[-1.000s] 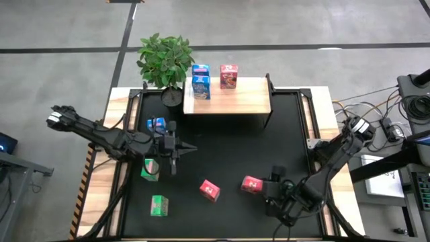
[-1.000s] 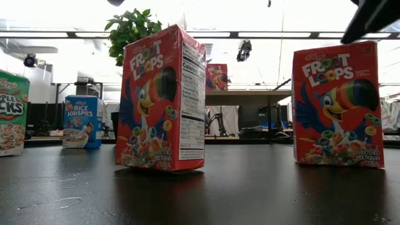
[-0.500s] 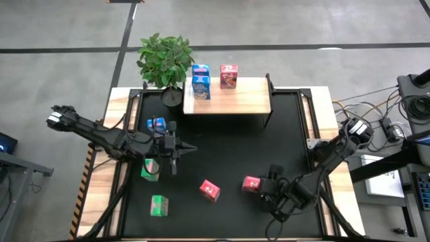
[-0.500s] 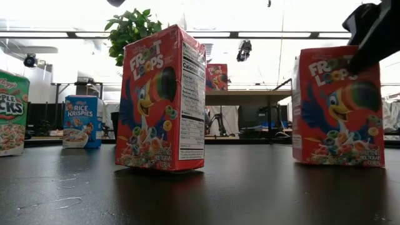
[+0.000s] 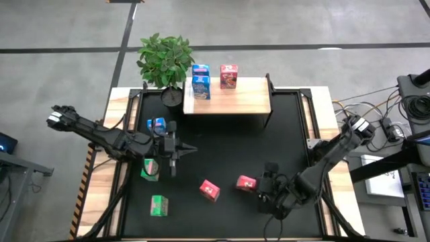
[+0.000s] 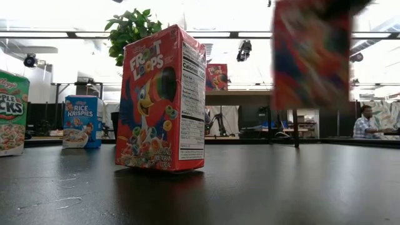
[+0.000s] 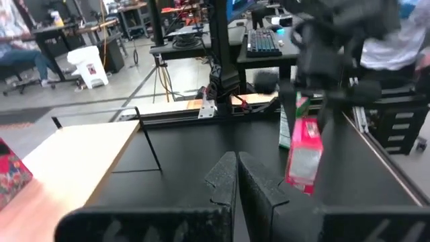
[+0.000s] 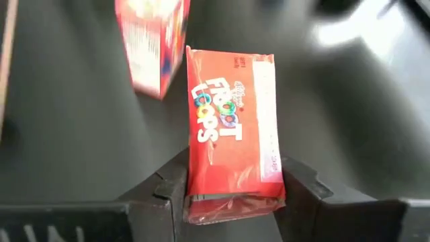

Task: Stack cereal on shelf
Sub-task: Put the right red cereal box aligned with the other red cereal box on the shelf

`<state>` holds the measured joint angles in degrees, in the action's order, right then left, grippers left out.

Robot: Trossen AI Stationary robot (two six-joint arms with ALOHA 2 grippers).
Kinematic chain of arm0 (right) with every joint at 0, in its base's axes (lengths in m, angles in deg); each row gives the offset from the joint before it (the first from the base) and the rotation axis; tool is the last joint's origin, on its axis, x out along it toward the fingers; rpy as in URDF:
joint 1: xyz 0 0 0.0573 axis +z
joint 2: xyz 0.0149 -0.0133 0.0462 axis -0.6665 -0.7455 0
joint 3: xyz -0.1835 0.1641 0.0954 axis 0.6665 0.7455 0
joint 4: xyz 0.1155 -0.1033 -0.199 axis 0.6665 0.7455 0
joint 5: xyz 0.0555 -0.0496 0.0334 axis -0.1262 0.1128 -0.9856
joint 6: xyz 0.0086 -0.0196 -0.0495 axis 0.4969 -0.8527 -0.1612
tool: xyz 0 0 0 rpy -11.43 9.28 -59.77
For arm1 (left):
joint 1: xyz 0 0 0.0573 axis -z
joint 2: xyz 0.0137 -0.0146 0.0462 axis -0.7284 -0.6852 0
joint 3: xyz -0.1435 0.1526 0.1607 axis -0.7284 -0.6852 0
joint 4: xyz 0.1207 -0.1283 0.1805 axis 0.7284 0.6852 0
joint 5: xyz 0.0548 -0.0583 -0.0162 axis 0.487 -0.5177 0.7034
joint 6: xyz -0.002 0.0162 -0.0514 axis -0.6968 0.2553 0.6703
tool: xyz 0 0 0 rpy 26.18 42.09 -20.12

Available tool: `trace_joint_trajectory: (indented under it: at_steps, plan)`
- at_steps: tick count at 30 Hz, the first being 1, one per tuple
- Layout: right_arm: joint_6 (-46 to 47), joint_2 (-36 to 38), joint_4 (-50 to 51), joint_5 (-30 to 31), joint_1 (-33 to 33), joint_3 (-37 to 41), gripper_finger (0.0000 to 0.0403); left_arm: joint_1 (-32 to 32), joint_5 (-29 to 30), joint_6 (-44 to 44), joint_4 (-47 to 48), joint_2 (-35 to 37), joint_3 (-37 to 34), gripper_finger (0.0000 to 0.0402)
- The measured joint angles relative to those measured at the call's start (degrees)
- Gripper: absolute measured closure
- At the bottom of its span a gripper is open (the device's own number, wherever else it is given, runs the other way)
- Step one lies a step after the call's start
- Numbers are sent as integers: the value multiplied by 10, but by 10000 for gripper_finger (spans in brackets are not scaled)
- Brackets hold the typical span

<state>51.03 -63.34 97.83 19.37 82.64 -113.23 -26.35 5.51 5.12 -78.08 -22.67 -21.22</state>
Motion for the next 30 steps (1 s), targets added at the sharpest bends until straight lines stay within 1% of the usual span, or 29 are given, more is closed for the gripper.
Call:
trace_joint_trajectory:
  at_steps: [2, 8, 13, 17, 21, 26, 30]
  plan:
    - [-38, 15, -2, -2, -24, -22, 256, 4, 0, -13, 0, 0, -1, 402]
    - [-174, 53, 0, -65, -127, -64, 256, 27, -1, -62, 0, 2, -10, 402]
    - [-298, 78, -2, -102, -222, -88, 255, 42, -1, -64, -1, 6, -11, 402]
    - [-378, 97, 0, -115, -300, -92, 255, 46, -1, -61, -1, 3, -14, 402]
    - [-420, 116, 0, -190, -390, -92, 255, 47, -1, -70, 0, 5, -20, 402]
    - [-472, 121, -7, -258, -506, -91, 255, 47, -1, -93, 0, 16, -21, 402]
    - [-507, 112, -54, -339, -598, -91, 255, 46, 14, -117, -15, 25, -21, 402]
